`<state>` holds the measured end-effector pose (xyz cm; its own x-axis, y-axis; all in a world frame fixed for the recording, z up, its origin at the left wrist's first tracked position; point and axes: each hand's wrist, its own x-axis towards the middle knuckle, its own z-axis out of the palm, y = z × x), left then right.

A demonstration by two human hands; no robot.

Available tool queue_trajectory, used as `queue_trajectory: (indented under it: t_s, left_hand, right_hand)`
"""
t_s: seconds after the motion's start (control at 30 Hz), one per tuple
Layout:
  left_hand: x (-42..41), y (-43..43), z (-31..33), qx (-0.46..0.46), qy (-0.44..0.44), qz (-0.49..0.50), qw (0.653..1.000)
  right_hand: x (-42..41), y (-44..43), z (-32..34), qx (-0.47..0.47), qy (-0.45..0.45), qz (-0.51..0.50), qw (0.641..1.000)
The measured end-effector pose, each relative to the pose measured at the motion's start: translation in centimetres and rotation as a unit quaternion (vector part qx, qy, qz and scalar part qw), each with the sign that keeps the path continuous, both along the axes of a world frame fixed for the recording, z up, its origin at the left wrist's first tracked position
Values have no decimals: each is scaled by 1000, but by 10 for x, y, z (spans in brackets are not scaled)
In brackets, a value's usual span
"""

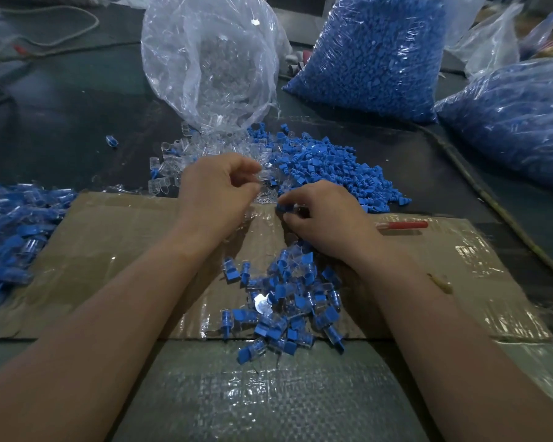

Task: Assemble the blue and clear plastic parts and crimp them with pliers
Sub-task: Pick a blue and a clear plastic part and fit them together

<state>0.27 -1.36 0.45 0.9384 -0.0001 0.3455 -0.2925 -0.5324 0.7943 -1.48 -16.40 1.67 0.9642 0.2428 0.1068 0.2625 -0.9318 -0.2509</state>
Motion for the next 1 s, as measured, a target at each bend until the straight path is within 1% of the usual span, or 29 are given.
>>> queue_trajectory:
  t_s: [0.2,0.37,0.43,0.53,0.63,0.73,0.87,1.0]
  left_hand:
    - [2,1,1,-48,17,3,999]
    - [0,-1,2,-95,82,-16,992]
    - [-3,-1,3,-109,90,-24,990]
    - [-5,0,5,-107,86,-31,990]
    - [-6,0,7,-156,108,-43,981]
    - [-8,-2,9,-200,125,-57,970]
    - [-10,-3,11,-207,136,-90,965]
    - [-11,-4,12,-215,127,-94,964]
  right_hand:
    - [-3,4,1,30,-23,-10,999]
    - [-3,2,-5,35,-73,33,996]
    - [-4,1,-5,72,-93,38,992]
    - [-6,-1,0,170,-127,21,977]
    - [-10,-1,3,243,-162,0,957]
    - [-13,0,2,266,-147,-19,953]
    - [-14,0,2,291,-121,-34,948]
    - [-17,0,3,329,-112,-32,937]
